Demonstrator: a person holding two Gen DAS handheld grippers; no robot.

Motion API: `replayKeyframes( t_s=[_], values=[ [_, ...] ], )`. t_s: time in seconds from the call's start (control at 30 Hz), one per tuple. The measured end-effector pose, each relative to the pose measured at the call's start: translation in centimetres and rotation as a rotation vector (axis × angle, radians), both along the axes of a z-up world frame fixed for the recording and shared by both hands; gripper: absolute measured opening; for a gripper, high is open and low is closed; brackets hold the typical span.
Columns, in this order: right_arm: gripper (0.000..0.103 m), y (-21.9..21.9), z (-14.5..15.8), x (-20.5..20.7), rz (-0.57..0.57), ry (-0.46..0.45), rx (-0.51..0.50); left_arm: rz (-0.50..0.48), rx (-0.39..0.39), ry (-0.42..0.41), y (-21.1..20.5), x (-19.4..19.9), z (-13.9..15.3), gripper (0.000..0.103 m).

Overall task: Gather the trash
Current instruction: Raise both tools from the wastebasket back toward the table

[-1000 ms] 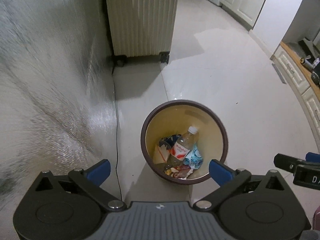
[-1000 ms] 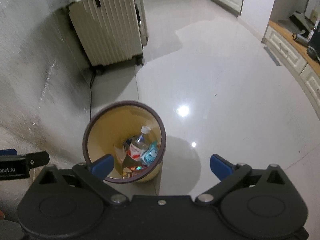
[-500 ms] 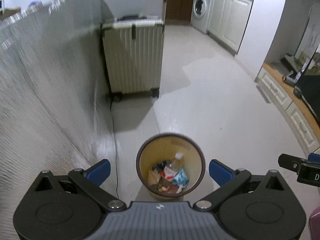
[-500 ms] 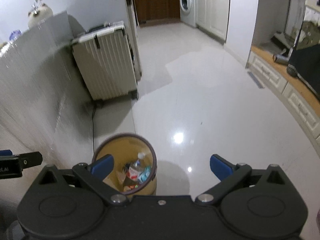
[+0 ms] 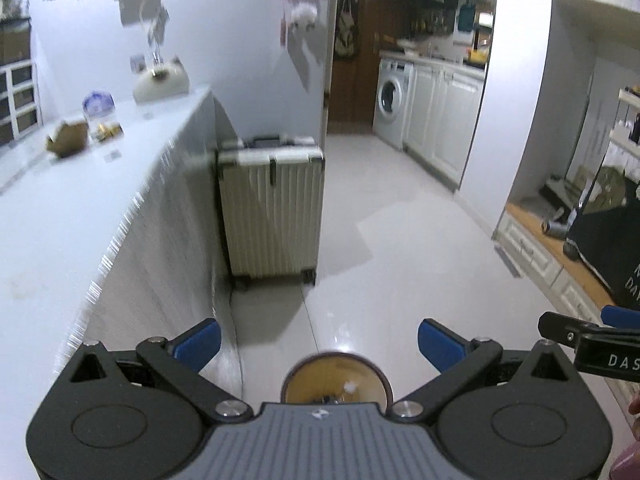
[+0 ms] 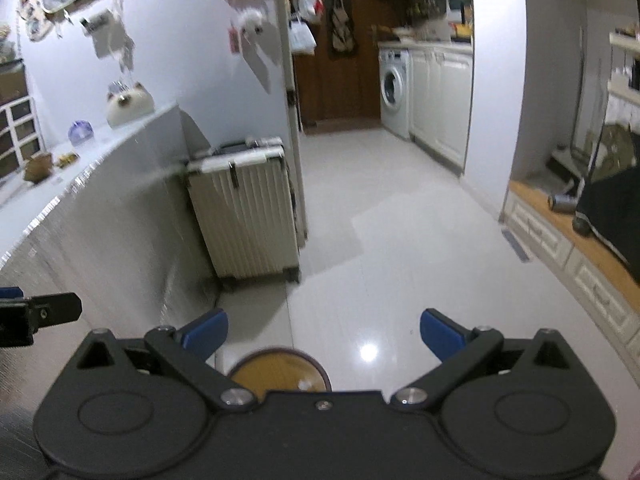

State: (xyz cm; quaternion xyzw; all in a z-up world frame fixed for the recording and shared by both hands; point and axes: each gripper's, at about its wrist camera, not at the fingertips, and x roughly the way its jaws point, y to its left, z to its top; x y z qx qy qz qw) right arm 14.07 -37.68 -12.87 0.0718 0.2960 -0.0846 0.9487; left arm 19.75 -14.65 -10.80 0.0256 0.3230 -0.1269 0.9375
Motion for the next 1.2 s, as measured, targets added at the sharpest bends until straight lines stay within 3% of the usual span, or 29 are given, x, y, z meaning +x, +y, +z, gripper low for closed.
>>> replayKeyframes(
  t_s=[0.33, 0.63, 0.93, 1.2],
  values=[
    [0.103, 3.8, 7.2, -0.3, 0.082, -0.128, -0.060, 0.065, 0.022, -0.161, 4.6, -3.2, 7.5, 0.103],
    [0.103, 9.0, 13.5, 2.6, 0.194, -0.211, -0.078, 0.179, 0.072, -0.287, 11.3, -4.1, 14.1, 0.103],
    [0.103, 15.3, 20.1, 7.6, 0.304, -0.297, -0.095, 0.282, 0.095, -0.360, 18.2, 0.0, 19.4, 0.103],
    [0.103, 20.2, 23.1, 14.9, 0.365, -0.324, -0.121, 0.336, 0.122, -0.337, 22.9, 7.5, 20.3, 0.103]
  ],
)
